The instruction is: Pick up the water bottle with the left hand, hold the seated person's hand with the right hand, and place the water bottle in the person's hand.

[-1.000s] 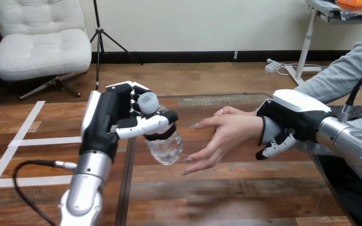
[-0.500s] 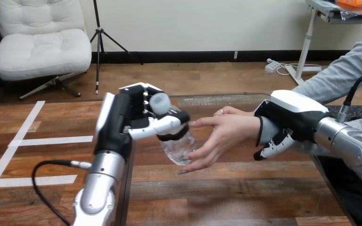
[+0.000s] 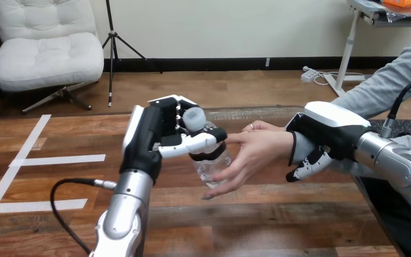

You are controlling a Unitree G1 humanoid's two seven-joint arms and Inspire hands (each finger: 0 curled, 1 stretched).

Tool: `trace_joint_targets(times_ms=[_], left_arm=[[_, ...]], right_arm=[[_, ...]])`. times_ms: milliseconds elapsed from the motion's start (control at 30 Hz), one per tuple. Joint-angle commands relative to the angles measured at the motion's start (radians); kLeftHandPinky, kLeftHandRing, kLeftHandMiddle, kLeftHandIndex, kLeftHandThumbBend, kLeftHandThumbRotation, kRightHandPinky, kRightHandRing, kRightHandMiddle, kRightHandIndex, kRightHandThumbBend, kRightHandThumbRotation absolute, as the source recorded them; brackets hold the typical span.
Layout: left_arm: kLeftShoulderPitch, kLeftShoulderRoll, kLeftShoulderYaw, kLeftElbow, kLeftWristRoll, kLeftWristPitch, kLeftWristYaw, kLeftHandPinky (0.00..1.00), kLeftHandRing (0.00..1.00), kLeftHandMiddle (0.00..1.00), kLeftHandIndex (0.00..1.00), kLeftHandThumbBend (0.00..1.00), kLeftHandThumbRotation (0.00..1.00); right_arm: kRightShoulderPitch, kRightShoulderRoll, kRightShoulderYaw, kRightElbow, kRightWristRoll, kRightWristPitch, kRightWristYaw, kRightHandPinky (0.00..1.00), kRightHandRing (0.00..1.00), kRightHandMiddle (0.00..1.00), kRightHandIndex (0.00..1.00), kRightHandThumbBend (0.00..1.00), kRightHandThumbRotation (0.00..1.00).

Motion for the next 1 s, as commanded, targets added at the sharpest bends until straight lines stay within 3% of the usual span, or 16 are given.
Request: trace_joint_targets(times_ms=[0, 967], left_arm=[[-0.109, -0.011, -0.002, 0.01, -0.004, -0.047, 0.012, 0.3, 0.35, 0.38, 0.38, 0.77, 0.0], [-0.182, -0.025, -0.011, 0.16, 0.023, -0.112, 0.041, 0.31, 0.36, 0.39, 0.39, 0.79, 0.0]], right_arm=[[-0.08, 0.004, -0.045, -0.067, 0.037, 0.003, -0.008, 0.22, 0.26, 0.32, 0.32, 0.72, 0.0], [-0.064, 0.001, -0.047, -0.087, 0.04, 0.004, -0.009, 0.23, 0.27, 0.31, 0.31, 0.72, 0.0]])
